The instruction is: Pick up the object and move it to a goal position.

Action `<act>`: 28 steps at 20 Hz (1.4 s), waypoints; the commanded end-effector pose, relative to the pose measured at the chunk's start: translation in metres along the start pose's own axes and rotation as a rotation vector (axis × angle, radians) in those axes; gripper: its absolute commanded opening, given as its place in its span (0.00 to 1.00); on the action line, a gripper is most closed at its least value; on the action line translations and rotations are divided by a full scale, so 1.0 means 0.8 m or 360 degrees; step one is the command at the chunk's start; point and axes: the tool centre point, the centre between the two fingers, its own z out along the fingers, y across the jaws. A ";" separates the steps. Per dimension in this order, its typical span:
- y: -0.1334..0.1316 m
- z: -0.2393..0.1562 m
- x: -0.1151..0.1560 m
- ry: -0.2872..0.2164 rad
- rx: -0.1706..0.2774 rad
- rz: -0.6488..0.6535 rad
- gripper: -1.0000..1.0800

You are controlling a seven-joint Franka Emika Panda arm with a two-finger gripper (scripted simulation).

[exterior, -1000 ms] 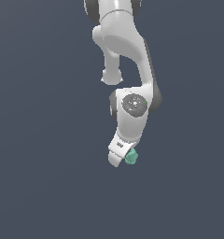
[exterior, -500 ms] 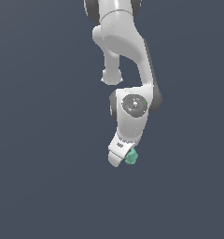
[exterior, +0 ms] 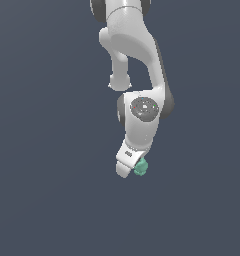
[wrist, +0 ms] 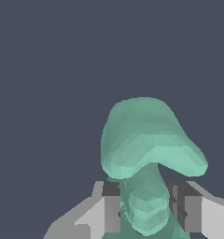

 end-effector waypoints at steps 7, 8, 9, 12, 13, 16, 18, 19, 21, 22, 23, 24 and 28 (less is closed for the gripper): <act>0.008 -0.080 0.000 0.0051 -0.0050 -0.0116 0.00; 0.009 -0.095 0.000 0.0060 -0.0058 -0.0137 0.00; 0.010 -0.110 -0.001 0.0070 -0.0067 -0.0160 0.00; 0.013 -0.162 -0.002 0.0103 -0.0097 -0.0237 0.00; 0.013 -0.180 -0.003 0.0115 -0.0108 -0.0264 0.00; 0.015 -0.239 -0.006 0.0153 -0.0141 -0.0350 0.00; 0.016 -0.277 -0.009 0.0179 -0.0162 -0.0407 0.00; 0.016 -0.296 -0.011 0.0191 -0.0173 -0.0435 0.00; 0.017 -0.333 -0.014 0.0217 -0.0194 -0.0490 0.00; 0.017 -0.351 -0.016 0.0229 -0.0203 -0.0516 0.00; 0.017 -0.369 -0.018 0.0241 -0.0213 -0.0541 0.00; 0.017 -0.386 -0.020 0.0252 -0.0222 -0.0566 0.00; 0.017 -0.445 -0.028 0.0293 -0.0254 -0.0652 0.00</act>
